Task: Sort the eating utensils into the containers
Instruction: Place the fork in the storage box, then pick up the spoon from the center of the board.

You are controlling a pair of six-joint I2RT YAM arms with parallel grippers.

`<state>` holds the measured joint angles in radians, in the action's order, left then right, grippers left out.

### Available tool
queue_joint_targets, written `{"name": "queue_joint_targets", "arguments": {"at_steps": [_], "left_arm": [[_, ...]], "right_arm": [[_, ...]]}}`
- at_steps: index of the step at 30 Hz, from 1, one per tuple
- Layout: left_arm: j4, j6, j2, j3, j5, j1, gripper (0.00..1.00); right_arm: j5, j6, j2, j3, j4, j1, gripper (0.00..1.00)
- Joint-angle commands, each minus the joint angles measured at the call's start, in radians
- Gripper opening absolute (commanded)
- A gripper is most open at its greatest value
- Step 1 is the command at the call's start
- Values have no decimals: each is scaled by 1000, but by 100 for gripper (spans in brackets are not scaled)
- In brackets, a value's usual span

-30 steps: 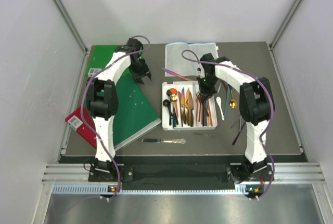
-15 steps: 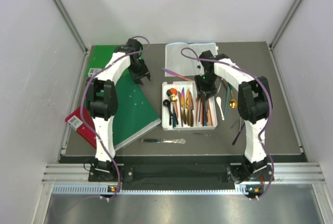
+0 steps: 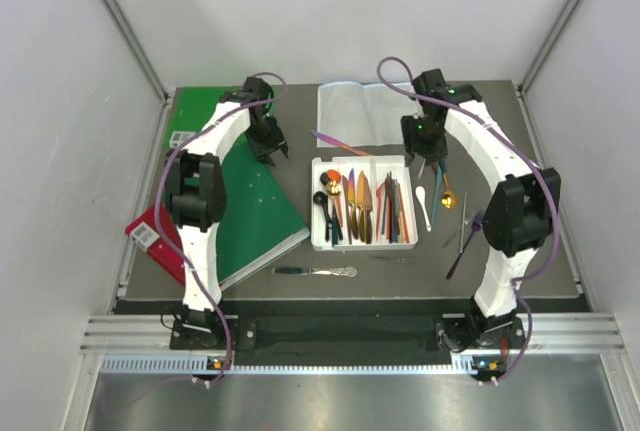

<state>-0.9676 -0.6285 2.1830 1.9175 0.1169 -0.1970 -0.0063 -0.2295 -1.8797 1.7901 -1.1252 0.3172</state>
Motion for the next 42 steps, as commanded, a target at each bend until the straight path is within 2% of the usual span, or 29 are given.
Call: {"name": "queue_joint_targets", "arguments": {"at_steps": [1,13,33,37,38,41,42], "left_arm": [[10,0,-32,53,20,7,50],[-2,0,1,95,23,7,50],[-14,-5,-12,64,0,7,50],[-16,-8,-14,61,3,7,50],[-16,-8,-15,60,4,7,50],[-17,-8,-15,57,4,7,50],[-16,-8,-17,52,6,7,50]], "right_arm": [[94,7,-44,-70,39,-78,51],[12,105,-29,-342,177,-92,41],[-61,127,-128,-391,248,-89,40],[-58,124,-141,-403,242,-89,26],[-60,122,-139,-408,240,-89,17],[-67,121,-139,-426,242,-89,0],[-66,121,-136,-432,245,-89,0]]}}
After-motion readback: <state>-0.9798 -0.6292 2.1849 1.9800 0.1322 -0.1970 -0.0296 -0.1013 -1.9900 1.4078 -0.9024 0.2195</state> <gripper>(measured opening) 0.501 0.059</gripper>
